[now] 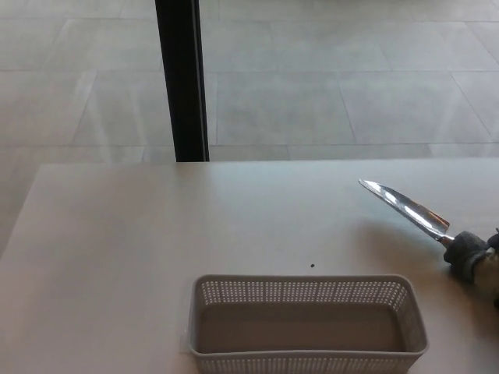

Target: A garden tool is kept on the righthand side and a container is kept on the lefthand side on a desk infront of the robot. the robot uses its right hand to pick up the garden tool and makes a scooping motion inside the container

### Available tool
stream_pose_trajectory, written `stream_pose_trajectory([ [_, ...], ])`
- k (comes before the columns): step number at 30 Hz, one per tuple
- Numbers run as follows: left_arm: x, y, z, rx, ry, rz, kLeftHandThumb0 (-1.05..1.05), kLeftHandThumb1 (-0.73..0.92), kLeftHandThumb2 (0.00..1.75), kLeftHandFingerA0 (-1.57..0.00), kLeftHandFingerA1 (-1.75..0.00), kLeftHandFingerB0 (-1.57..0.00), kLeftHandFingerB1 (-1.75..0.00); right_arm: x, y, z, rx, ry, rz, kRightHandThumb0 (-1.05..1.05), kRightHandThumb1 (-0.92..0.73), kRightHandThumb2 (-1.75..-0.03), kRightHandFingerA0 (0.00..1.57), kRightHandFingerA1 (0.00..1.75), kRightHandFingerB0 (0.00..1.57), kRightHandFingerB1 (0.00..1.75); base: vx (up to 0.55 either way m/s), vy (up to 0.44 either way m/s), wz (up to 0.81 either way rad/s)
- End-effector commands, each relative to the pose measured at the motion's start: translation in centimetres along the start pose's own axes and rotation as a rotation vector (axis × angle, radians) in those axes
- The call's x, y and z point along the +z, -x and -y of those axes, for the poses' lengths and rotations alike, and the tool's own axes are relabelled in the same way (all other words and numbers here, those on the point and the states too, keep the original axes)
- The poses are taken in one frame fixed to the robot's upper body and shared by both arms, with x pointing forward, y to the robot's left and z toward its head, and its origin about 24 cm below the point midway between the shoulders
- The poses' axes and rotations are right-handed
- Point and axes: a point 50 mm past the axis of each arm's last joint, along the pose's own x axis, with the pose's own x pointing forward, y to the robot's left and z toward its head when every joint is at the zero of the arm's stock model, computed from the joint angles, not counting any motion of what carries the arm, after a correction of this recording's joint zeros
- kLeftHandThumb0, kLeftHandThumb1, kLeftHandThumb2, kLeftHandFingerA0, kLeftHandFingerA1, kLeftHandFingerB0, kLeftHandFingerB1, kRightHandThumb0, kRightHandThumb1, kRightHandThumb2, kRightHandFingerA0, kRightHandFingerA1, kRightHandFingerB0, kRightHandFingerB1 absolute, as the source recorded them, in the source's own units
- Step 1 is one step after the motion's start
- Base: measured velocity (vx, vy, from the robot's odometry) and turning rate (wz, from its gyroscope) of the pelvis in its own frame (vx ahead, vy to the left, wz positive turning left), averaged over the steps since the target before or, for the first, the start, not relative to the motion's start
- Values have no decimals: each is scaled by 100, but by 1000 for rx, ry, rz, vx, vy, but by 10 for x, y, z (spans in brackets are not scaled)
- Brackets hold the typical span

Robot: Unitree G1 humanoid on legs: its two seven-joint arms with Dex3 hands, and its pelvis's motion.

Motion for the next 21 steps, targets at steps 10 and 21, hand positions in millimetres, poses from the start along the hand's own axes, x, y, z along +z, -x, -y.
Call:
stream_pose_trajectory([
  [10, 8, 1, -13, 21, 5, 32, -60, 63, 59, -69, -72, -60, -50, -21, -9, 97, -453, -355, 170, -16, -60, -100, 87, 175, 66, 153, 0, 0, 0],
  [21, 13, 1, -15, 27, 5, 42, -62, 62, 59, -66, -69, -58, -49, -26, -9, 187, -713, -356, 320, -24, -43, -118, 131, 146, 98, 125, 0, 0, 0],
])
